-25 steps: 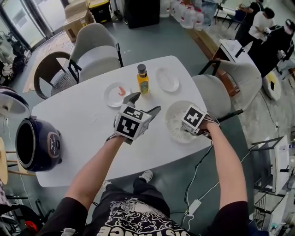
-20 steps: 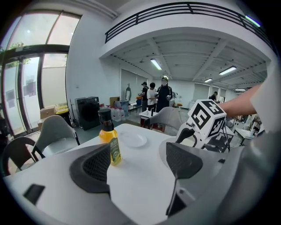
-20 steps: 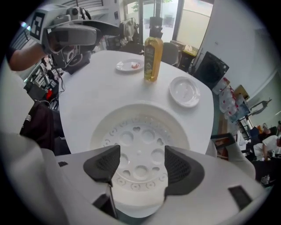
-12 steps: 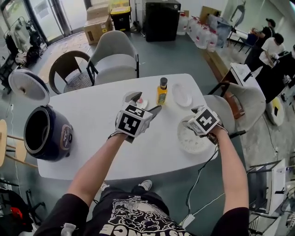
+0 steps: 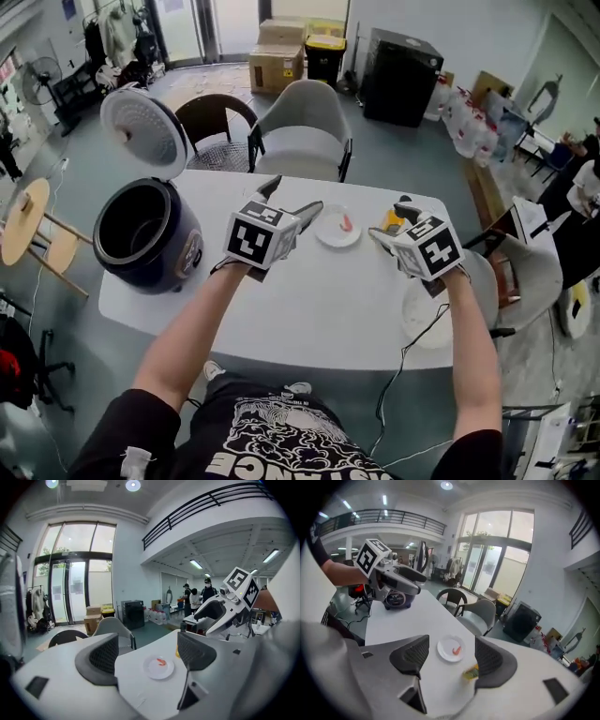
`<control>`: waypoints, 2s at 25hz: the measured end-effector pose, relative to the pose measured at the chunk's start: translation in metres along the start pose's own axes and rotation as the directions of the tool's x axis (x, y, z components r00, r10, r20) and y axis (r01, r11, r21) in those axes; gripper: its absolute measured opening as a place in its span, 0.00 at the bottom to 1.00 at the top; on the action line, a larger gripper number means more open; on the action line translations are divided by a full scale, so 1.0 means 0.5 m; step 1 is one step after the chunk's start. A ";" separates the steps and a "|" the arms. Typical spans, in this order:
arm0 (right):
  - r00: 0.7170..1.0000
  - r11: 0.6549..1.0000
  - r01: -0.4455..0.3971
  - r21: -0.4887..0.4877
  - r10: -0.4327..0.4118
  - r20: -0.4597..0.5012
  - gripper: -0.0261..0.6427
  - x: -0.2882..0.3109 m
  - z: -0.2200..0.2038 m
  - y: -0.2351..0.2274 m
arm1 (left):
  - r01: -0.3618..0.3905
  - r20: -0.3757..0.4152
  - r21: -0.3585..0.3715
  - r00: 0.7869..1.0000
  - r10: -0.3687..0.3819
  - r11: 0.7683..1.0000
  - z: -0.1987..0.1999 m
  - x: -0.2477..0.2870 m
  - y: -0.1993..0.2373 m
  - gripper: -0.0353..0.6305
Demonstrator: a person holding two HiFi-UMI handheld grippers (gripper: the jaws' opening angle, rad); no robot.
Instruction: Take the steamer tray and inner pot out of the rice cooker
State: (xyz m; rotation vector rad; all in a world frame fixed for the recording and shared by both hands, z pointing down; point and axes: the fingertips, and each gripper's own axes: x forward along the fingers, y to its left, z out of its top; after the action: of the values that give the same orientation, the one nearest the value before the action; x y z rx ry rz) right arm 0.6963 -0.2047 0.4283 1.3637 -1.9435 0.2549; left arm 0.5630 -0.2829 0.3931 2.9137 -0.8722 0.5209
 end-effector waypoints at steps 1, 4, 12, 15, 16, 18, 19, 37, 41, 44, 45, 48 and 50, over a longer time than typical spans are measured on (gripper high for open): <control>0.999 1.000 -0.009 -0.014 0.010 0.033 0.52 0.013 0.036 0.018 | -0.030 0.013 -0.009 0.999 0.031 0.999 -0.001 -0.024 0.031 0.63; 0.992 0.998 -0.051 -0.043 0.056 0.116 0.52 0.044 0.122 0.071 | -0.103 0.038 -0.050 0.994 0.105 0.993 -0.016 -0.089 0.105 0.63; 0.937 0.964 -0.217 -0.156 0.250 0.243 0.52 0.029 0.404 0.300 | -0.296 0.044 -0.111 0.952 0.302 0.949 0.009 -0.396 0.279 0.63; 0.921 0.949 -0.251 -0.191 0.295 0.254 0.51 0.079 0.476 0.434 | -0.351 0.052 -0.122 0.932 0.360 0.928 -0.048 -0.516 0.377 0.63; 0.918 0.945 -0.261 -0.195 0.306 0.253 0.51 0.095 0.498 0.471 | -0.364 0.060 -0.126 0.926 0.374 0.923 -0.058 -0.552 0.406 0.63; 0.910 0.938 -0.287 -0.195 0.331 0.252 0.51 0.119 0.545 0.536 | -0.384 0.069 -0.137 0.916 0.396 0.913 -0.071 -0.615 0.463 0.63; 0.906 0.934 -0.300 -0.196 0.343 0.249 0.51 0.129 0.567 0.566 | -0.391 0.067 -0.142 0.913 0.403 0.909 -0.079 -0.642 0.490 0.63; 0.895 0.915 -0.403 0.020 0.390 0.215 0.50 0.309 0.711 0.799 | -0.269 -0.032 -0.360 0.960 0.277 0.893 -0.251 -0.834 0.798 0.63; 0.897 0.894 -0.427 0.135 0.399 0.192 0.50 0.340 0.705 0.817 | -0.154 -0.060 -0.460 0.988 0.142 0.874 -0.278 -0.834 0.831 0.63; 0.897 0.876 -0.437 0.204 0.405 0.179 0.50 0.359 0.702 0.844 | -0.043 -0.059 -0.573 0.998 0.011 0.819 -0.308 -0.831 0.848 0.63; 0.899 0.874 -0.432 0.223 0.400 0.175 0.50 0.364 0.700 0.846 | -0.018 -0.054 -0.613 0.998 -0.019 0.790 -0.317 -0.830 0.855 0.63; 0.901 0.855 -0.432 0.287 0.403 0.159 0.50 0.376 0.690 0.846 | 0.039 -0.041 -0.708 0.994 -0.097 0.705 -0.340 -0.823 0.870 0.63; 0.898 0.834 -0.439 0.333 0.412 0.152 0.50 0.381 0.681 0.844 | 0.070 -0.035 -0.746 0.989 -0.145 0.662 -0.352 -0.817 0.871 0.63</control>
State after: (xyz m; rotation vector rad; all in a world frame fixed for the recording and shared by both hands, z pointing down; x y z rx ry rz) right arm 0.1411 -0.3527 0.4144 1.1453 -2.3353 0.8236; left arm -0.0465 -0.4082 0.4038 2.1363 -0.6699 0.2003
